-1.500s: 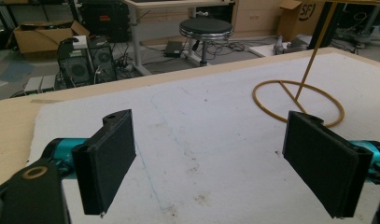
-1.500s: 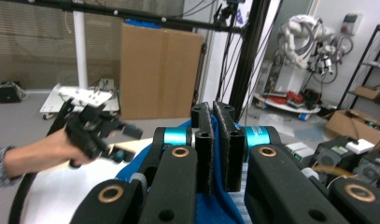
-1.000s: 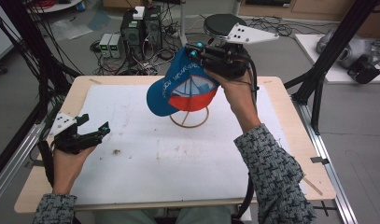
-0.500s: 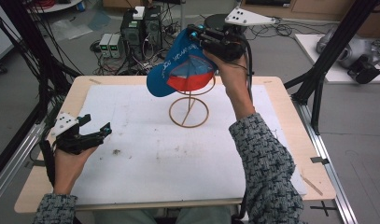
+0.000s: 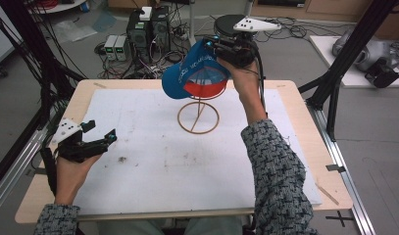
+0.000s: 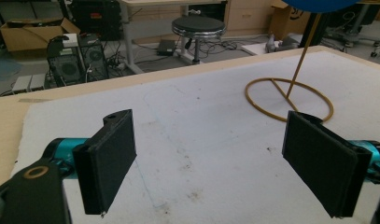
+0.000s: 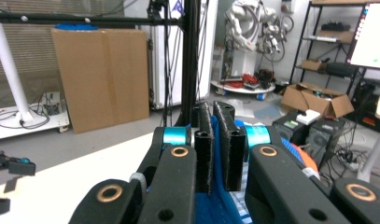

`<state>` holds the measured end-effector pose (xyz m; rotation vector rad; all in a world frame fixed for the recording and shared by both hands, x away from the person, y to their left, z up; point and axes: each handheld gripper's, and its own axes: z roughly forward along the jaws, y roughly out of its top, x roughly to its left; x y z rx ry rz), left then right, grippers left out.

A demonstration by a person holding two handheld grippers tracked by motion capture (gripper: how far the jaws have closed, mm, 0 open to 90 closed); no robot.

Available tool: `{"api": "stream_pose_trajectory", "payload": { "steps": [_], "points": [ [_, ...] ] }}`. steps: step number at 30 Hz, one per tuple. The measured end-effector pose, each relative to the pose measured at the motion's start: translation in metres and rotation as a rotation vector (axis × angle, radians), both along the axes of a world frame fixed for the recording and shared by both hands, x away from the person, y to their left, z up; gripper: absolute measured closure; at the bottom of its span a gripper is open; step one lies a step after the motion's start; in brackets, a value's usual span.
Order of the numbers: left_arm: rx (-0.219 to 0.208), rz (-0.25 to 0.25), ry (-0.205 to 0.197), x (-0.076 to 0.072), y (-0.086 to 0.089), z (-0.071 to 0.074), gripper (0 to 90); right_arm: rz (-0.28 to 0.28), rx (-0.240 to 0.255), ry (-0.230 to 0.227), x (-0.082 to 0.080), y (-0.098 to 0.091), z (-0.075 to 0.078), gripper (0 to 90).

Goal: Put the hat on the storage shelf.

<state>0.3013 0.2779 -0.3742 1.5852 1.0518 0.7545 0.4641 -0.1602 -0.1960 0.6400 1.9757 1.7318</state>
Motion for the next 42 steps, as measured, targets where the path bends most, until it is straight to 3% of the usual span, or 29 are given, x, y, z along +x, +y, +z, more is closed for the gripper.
{"api": "stream_pose_trajectory", "payload": {
  "steps": [4,5,11,14,15,20,25,34,42],
  "points": [
    [0.002,-0.002,0.000,0.000,-0.001,0.000,17.6,-0.026,-0.028,0.048,0.006,-0.005,-0.014,85.8],
    [0.001,-0.002,-0.002,0.000,-0.001,0.000,17.6,-0.031,-0.041,0.086,0.010,-0.008,-0.020,85.2],
    [0.000,-0.005,0.000,0.001,-0.002,-0.001,18.1,-0.034,-0.069,0.111,0.013,-0.008,-0.023,84.7],
    [0.003,-0.006,-0.002,0.000,-0.001,0.000,18.1,-0.052,-0.092,0.146,0.014,-0.008,-0.026,84.6],
    [0.002,-0.006,-0.004,0.000,-0.001,0.000,18.0,-0.061,-0.092,0.170,0.016,-0.011,-0.029,84.0],
    [0.005,-0.006,0.001,0.000,-0.002,-0.001,18.1,-0.062,-0.091,0.188,0.017,-0.016,-0.031,83.2],
    [0.008,-0.010,0.003,0.000,-0.004,-0.001,18.0,-0.065,-0.104,0.235,0.020,-0.019,-0.035,81.8],
    [0.008,-0.021,0.004,0.001,-0.006,-0.002,18.1,-0.062,-0.135,0.239,0.021,-0.012,-0.037,80.3],
    [0.007,-0.021,0.005,0.002,-0.006,-0.002,18.1,-0.053,-0.150,0.239,0.021,-0.010,-0.037,73.2]
  ]
}}
